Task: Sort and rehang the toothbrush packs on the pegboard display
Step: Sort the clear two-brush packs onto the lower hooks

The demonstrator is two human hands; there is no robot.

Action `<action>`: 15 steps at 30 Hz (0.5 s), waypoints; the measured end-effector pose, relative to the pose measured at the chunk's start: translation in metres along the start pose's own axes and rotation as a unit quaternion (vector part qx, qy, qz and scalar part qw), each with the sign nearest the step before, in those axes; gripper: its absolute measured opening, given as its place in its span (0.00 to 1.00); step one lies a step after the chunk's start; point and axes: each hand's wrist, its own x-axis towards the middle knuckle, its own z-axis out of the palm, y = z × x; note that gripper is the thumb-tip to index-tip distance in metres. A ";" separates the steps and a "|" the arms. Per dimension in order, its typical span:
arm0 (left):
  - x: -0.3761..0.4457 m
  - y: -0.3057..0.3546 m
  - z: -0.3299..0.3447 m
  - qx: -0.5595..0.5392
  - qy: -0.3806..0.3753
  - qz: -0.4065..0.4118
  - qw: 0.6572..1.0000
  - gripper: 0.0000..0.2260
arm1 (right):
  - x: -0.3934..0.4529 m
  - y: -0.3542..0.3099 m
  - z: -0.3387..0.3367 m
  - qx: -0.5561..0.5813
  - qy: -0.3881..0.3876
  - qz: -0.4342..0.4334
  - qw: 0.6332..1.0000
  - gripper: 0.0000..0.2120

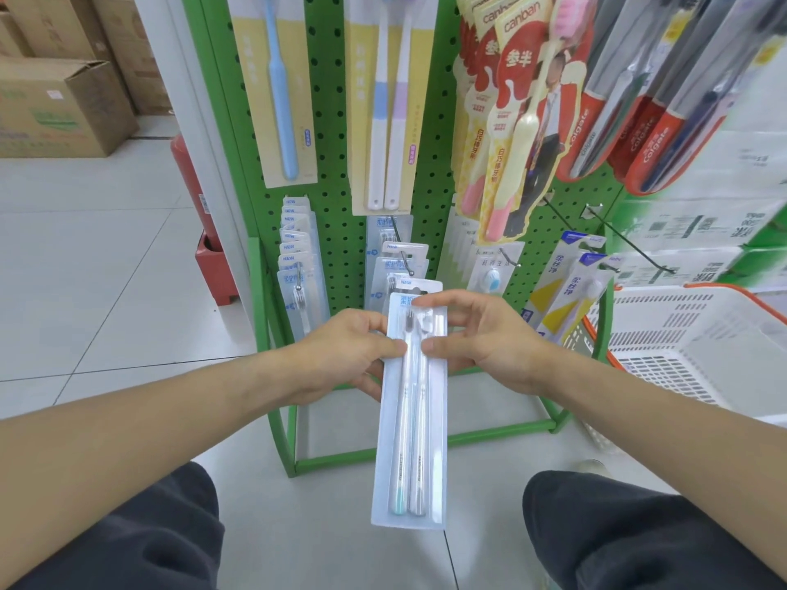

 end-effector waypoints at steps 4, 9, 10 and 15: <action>-0.001 -0.002 -0.003 0.047 -0.030 0.010 0.998 0.09 | 0.001 -0.003 -0.002 0.017 0.028 0.000 0.999 0.22; -0.001 -0.004 0.001 0.064 -0.031 -0.002 0.997 0.09 | -0.004 -0.004 0.003 -0.020 0.102 0.004 0.995 0.24; -0.001 -0.005 0.002 0.064 -0.022 -0.001 0.998 0.08 | -0.005 -0.003 0.005 -0.047 0.119 0.010 0.992 0.27; -0.002 -0.009 0.004 0.059 0.012 0.011 0.998 0.07 | -0.008 0.003 0.019 -0.115 0.157 0.054 0.979 0.34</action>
